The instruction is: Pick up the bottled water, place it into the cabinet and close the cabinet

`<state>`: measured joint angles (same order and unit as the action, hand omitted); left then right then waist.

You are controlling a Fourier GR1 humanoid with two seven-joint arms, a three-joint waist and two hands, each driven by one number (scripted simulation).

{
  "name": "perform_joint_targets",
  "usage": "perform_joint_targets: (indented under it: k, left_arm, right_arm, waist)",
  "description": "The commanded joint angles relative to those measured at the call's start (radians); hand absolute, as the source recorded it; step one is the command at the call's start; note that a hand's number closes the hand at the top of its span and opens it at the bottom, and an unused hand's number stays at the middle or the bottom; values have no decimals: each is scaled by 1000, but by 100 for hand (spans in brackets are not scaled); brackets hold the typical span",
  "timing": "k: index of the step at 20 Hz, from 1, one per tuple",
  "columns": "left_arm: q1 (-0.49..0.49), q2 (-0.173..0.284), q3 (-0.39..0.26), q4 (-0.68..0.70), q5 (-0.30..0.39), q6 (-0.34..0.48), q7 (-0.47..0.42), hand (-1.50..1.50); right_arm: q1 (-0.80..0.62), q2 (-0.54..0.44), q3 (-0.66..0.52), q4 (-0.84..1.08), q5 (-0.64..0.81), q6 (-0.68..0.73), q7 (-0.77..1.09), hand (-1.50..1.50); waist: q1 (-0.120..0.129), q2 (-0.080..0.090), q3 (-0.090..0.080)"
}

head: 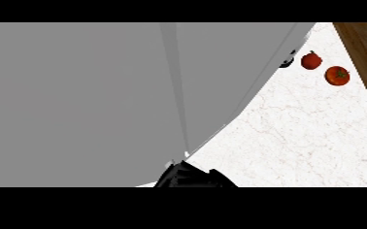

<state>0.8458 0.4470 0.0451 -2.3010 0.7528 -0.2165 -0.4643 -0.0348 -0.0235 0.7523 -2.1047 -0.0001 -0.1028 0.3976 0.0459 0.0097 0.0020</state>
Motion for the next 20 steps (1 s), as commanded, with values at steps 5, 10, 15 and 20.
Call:
perform_joint_targets:
  k: [5, 10, 15, 20]
  left_arm:
    - [96, -15, 157, 64, 119, -193, -41, -150]
    - [91, -19, 195, 14, 173, -172, 14, -150]
    - [94, -8, 312, 100, 257, -277, 20, -150]
    - [165, -52, 358, 64, 298, -347, 51, -150]
  right_arm:
    - [-318, 23, -133, 206, -217, -87, -19, 150]
    - [-451, 23, -323, 355, -383, -19, -46, 150]
    - [-564, 23, -450, 424, -442, 24, -11, 150]
    - [-591, -18, -536, 592, -494, 176, -75, 150]
  waist:
    - [-11, -9, -2]
    - [-19, -4, -1]
    - [-28, -9, -2]
    - [-23, -9, -2]
